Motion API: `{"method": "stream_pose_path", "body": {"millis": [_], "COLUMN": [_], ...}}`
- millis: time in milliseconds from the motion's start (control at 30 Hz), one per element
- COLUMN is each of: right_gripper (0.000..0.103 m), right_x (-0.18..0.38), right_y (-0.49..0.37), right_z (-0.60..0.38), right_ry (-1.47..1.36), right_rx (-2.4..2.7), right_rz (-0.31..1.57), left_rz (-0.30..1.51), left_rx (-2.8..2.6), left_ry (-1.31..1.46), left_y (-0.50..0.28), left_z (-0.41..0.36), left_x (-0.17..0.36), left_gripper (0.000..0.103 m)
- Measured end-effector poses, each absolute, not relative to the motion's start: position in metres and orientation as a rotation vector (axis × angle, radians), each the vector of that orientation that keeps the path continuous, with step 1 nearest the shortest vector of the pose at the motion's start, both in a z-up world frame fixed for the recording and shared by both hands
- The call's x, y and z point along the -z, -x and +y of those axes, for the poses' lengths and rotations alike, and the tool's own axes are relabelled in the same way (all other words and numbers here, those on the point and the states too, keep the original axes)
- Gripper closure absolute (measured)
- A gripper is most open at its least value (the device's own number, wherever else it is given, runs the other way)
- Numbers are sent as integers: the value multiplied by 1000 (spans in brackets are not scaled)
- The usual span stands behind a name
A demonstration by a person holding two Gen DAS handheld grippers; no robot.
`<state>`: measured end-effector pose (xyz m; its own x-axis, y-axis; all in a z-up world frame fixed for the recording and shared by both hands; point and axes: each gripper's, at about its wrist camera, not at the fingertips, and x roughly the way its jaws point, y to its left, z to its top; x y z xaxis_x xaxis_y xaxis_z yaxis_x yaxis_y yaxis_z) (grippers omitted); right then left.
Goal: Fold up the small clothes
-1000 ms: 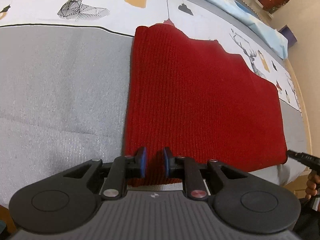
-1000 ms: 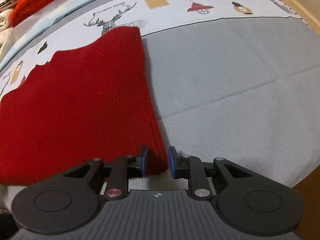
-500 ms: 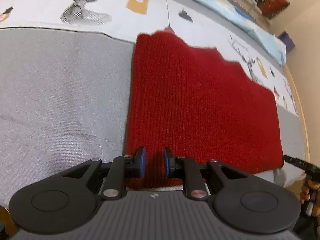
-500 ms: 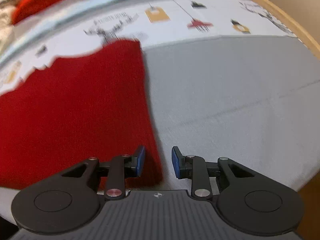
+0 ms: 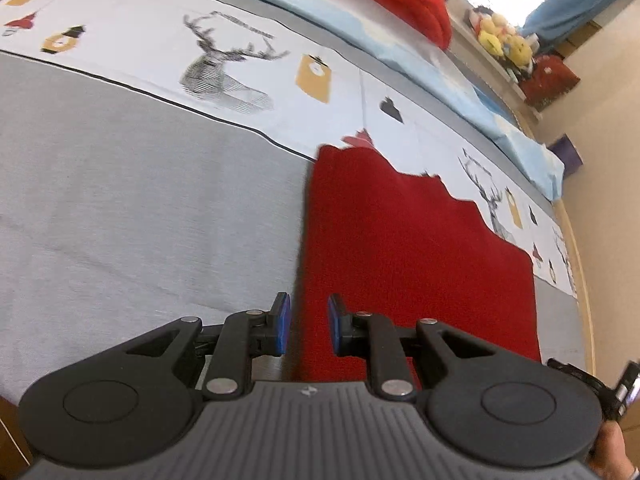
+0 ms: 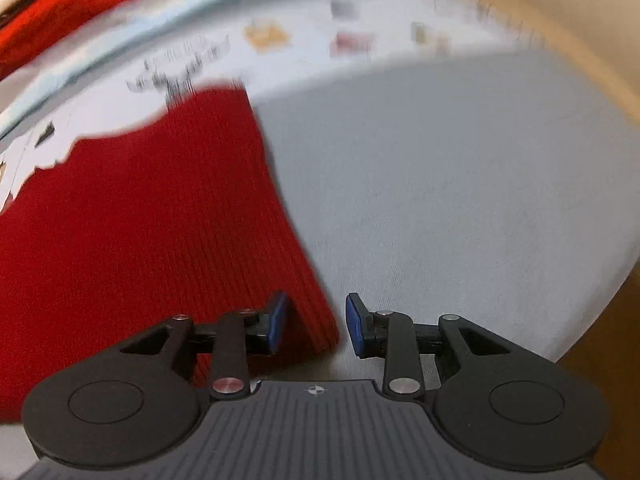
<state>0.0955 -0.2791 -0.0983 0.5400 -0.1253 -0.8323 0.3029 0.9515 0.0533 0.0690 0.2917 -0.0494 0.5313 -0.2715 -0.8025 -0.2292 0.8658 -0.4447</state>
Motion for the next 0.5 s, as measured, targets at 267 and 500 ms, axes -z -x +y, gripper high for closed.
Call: {"method": "stream_pose_path", "body": {"millis": [267, 500], "right_gripper": [67, 72], "right_x": [63, 60], "right_y": [-60, -33], "right_z": [-145, -12], "right_ry": [-2, 65], "right_rx": [-108, -480], "right_rz": [773, 752], "left_rz": [977, 977], "left_rx": [-51, -110], "left_ry": [619, 635], "left_y": [-60, -49], "left_z": [328, 356], "left_x": [44, 48], "left_gripper": [77, 77]}}
